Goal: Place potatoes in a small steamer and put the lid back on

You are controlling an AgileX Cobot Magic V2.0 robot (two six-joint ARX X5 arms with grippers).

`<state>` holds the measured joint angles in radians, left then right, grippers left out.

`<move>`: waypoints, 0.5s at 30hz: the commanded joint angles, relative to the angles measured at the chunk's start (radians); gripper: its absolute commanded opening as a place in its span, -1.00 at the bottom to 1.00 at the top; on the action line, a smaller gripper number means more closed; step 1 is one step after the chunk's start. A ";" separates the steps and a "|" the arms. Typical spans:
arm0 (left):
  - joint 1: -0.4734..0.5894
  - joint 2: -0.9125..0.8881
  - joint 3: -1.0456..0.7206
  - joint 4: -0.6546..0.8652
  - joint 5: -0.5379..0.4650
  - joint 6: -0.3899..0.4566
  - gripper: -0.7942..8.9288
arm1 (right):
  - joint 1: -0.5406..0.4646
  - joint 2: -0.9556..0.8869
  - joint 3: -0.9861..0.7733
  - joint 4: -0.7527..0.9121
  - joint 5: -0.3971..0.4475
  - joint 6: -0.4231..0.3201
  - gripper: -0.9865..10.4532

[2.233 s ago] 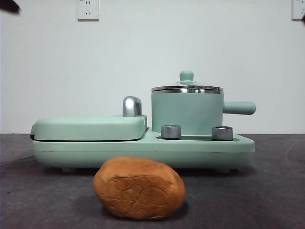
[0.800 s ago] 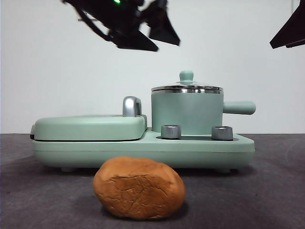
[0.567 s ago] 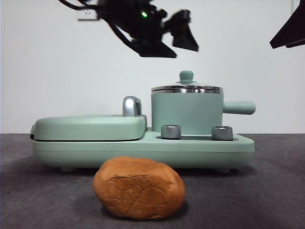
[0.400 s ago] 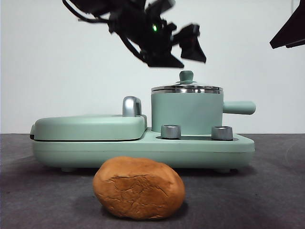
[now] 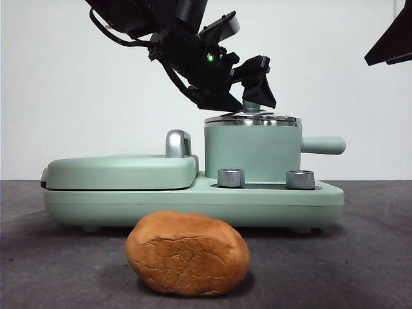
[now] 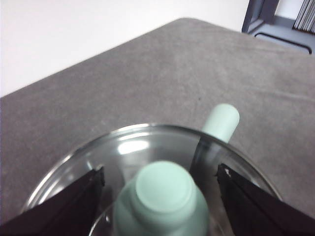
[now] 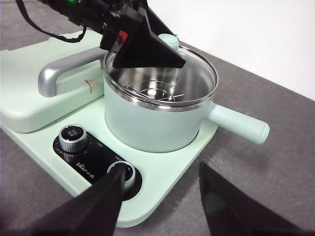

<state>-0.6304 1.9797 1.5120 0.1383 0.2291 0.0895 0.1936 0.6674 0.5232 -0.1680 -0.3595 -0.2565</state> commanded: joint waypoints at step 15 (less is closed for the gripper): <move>-0.005 0.024 0.026 -0.034 -0.005 0.079 -0.35 | 0.003 0.002 0.016 0.011 0.001 0.013 -0.41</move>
<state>-0.6304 1.9797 1.5177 0.1112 0.2276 0.1516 0.1936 0.6674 0.5232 -0.1680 -0.3595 -0.2565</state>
